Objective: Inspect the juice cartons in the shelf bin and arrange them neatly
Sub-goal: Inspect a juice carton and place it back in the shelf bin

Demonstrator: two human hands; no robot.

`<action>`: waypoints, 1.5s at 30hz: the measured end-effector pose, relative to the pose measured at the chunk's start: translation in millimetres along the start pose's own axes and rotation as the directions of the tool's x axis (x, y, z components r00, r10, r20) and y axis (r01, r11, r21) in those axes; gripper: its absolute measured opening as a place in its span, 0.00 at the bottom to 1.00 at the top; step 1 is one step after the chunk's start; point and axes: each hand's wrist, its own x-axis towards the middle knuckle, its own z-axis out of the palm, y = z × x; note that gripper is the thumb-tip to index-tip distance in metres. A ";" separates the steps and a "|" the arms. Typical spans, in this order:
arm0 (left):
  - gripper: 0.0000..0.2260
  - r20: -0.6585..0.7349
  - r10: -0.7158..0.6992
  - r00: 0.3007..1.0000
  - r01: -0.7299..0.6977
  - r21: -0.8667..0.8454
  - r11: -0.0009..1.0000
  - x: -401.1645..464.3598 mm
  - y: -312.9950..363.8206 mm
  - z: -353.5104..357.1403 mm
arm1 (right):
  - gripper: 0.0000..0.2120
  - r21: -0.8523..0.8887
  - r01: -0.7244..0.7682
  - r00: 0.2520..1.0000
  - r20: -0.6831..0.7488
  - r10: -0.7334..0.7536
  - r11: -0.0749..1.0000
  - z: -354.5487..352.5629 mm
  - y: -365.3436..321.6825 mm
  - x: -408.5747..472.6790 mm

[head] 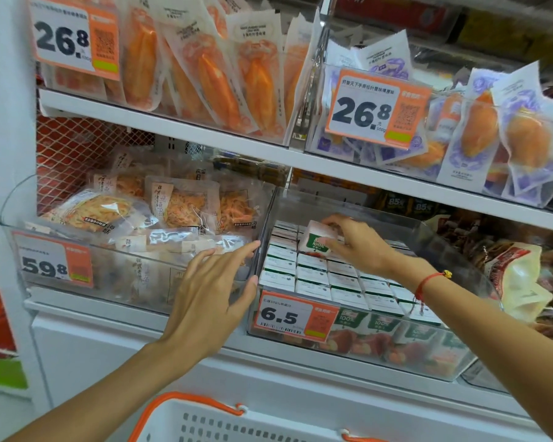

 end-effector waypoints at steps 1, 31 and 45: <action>0.21 -0.013 -0.003 1.000 0.003 -0.005 1.000 0.5 0.4 -0.4 | 0.19 -0.018 0.016 0.998 -0.056 -0.017 1.000 -0.3 -2.3 -7.5; 0.13 0.675 -0.224 0.703 0.690 -0.571 0.445 -56.7 123.8 -34.7 | 0.26 0.901 -0.315 0.918 0.209 0.337 0.299 4.0 -83.8 -216.1; 0.08 0.632 -0.382 0.675 0.735 -0.620 0.273 -64.2 120.0 -23.4 | 0.18 0.848 -0.385 0.917 0.308 0.253 0.365 16.5 -76.7 -224.2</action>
